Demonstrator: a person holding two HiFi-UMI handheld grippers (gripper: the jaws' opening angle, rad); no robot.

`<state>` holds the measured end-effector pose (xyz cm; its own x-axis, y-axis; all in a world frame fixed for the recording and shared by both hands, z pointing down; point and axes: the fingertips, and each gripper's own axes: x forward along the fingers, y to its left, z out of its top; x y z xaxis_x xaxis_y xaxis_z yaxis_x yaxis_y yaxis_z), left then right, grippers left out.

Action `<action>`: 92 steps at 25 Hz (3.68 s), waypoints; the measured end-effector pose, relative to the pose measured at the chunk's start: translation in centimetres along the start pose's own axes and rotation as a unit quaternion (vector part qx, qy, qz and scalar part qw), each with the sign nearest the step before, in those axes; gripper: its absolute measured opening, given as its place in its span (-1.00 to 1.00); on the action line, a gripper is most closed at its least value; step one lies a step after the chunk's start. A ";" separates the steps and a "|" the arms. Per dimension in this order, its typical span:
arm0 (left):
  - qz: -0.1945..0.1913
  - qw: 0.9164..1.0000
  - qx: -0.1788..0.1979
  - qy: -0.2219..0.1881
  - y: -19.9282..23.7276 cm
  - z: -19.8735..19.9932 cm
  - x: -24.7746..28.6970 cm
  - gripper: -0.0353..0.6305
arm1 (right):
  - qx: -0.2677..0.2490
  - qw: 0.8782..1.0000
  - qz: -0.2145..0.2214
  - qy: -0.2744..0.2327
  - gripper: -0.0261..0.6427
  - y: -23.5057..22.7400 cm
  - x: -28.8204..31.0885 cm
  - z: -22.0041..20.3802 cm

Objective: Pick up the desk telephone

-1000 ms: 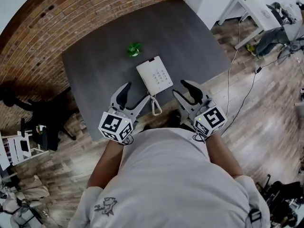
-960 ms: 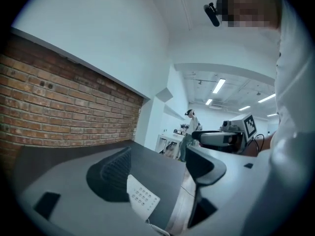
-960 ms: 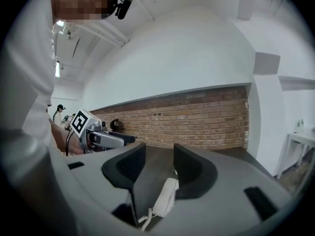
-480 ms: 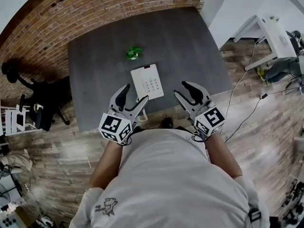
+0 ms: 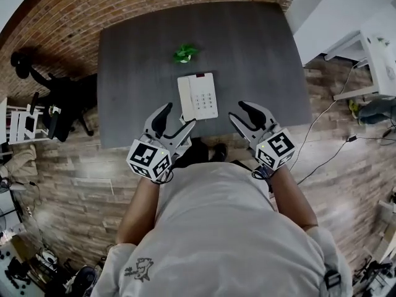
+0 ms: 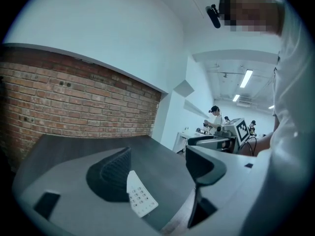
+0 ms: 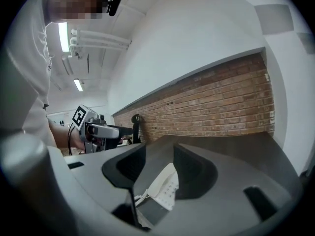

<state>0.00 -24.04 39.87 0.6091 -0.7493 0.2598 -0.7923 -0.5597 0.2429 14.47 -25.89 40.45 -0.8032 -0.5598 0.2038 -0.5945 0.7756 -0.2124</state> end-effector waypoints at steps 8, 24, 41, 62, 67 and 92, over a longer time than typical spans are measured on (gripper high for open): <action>-0.025 0.996 -0.059 0.054 4.6 -4.7 1.8 0.22 | 0.038 0.995 0.031 0.091 -0.38 -1.6 3.7 -6.2; -0.037 0.979 -0.137 0.148 10.2 -14.1 6.3 0.26 | 0.088 0.979 0.030 0.184 -0.41 -6.3 9.2 -15.3; -0.059 0.951 -0.229 0.200 14.6 -22.4 10.0 0.27 | 0.195 0.941 0.043 0.272 -0.48 -9.7 13.5 -25.2; -0.137 0.927 -0.290 0.197 15.0 -24.5 12.4 0.26 | 0.252 0.910 0.113 0.308 -0.52 -9.4 15.2 -27.5; -0.140 0.924 -0.294 0.199 15.1 -24.8 12.5 0.26 | 0.264 0.903 0.132 0.311 -0.52 -9.3 15.2 -27.5; -0.130 0.927 -0.305 0.174 13.8 -23.1 12.1 0.18 | 0.315 0.892 0.142 0.292 -0.67 -8.2 13.5 -26.6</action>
<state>-2.72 -32.69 68.01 0.8355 -0.3979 0.3790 -0.5139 -0.3215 0.7953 9.50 -32.05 70.38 -0.8770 0.0231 0.4799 -0.4220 0.4405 -0.7924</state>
